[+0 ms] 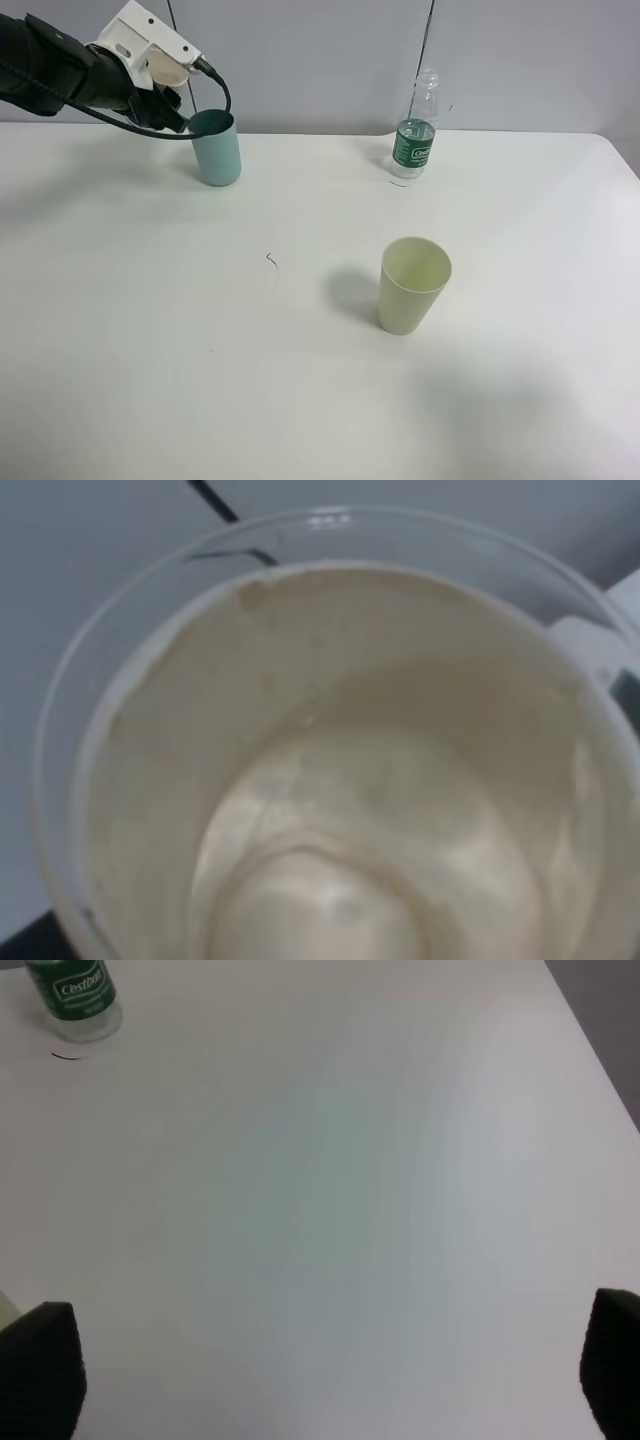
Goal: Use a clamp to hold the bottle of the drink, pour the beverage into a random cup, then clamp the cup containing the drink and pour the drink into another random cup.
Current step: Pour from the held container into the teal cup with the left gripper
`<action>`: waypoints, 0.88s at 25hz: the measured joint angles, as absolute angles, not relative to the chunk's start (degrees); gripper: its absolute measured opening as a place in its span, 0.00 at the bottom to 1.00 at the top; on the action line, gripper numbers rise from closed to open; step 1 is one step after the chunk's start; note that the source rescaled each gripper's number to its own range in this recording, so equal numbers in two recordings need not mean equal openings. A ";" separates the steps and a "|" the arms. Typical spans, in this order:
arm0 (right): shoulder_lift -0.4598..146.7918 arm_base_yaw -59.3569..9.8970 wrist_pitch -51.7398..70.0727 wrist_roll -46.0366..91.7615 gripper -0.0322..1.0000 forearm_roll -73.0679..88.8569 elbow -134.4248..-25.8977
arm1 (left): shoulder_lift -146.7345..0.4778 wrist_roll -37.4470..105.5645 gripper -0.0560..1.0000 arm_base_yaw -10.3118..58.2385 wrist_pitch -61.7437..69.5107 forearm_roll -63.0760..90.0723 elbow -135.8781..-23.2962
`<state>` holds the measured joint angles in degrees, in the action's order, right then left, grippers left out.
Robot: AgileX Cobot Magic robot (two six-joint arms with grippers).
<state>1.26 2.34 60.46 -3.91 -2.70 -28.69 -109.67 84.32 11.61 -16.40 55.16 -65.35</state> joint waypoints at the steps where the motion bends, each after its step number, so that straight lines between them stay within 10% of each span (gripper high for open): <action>1: 1.26 2.34 60.46 -3.91 1.00 -2.70 -28.69 | -109.89 84.92 0.06 11.61 -16.74 55.16 -65.51; 22: 1.26 2.34 60.46 -3.91 1.00 -2.70 -28.69 | -110.63 91.64 0.06 11.61 -20.08 48.09 -66.05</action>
<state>1.26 2.34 60.46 -3.91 -2.70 -28.69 -110.63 91.64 11.61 -20.08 48.09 -66.05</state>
